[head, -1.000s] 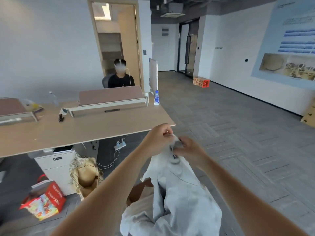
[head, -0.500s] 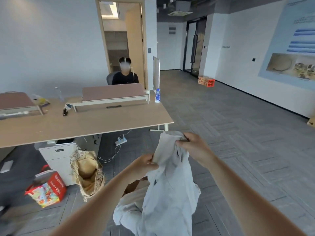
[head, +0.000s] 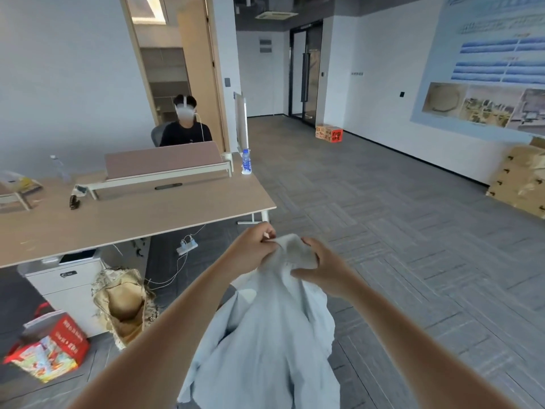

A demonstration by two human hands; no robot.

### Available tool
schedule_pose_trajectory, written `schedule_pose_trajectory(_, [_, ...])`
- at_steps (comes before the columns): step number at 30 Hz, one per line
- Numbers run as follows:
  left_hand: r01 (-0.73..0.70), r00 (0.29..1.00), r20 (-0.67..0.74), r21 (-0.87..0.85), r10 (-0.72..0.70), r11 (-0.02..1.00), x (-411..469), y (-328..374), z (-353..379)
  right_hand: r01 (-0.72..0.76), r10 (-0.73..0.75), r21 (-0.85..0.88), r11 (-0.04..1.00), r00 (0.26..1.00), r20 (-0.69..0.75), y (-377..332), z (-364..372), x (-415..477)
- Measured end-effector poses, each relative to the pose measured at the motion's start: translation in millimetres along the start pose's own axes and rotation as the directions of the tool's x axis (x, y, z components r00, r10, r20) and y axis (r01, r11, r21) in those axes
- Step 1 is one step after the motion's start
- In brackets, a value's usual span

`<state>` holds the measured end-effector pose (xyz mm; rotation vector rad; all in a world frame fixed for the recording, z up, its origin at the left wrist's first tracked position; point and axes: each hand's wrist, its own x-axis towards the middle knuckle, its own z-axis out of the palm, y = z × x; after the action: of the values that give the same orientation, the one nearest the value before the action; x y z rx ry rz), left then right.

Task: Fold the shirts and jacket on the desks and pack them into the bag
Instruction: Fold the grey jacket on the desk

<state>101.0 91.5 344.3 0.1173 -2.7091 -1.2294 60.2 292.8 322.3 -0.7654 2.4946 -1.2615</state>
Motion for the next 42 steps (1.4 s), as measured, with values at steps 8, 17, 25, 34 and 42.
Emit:
schedule_pose_trajectory(8, [-0.011,1.0,0.018,0.03,0.011,0.999,-6.5,7.6,-9.8,-0.048,0.049,-0.046,0.998,0.999,0.017,-19.8,22.3,21.7])
schedule_pose_trajectory(17, [0.163,0.943,0.265,0.162,-0.202,0.973,-53.1,-66.7,-10.0,-0.019,0.037,0.183,0.983,0.995,-0.095,-42.9,-8.7,24.1])
schedule_pose_trajectory(25, [0.273,0.962,0.057,-0.135,-0.268,0.952,-71.5,-104.7,-39.4,-0.012,0.062,0.189,0.982,0.963,-0.262,-36.8,-12.0,28.3])
schedule_pose_trajectory(34, [0.335,0.929,0.095,0.188,-0.357,0.923,-121.8,-90.2,-137.3,0.139,-0.004,0.385,0.912,0.944,-0.33,-120.1,26.6,51.6])
schedule_pose_trajectory(42, [0.254,0.839,-0.452,-0.165,-0.302,0.953,-177.2,-135.7,-254.1,0.206,-0.056,0.462,0.863,0.947,-0.317,-226.8,113.3,88.2])
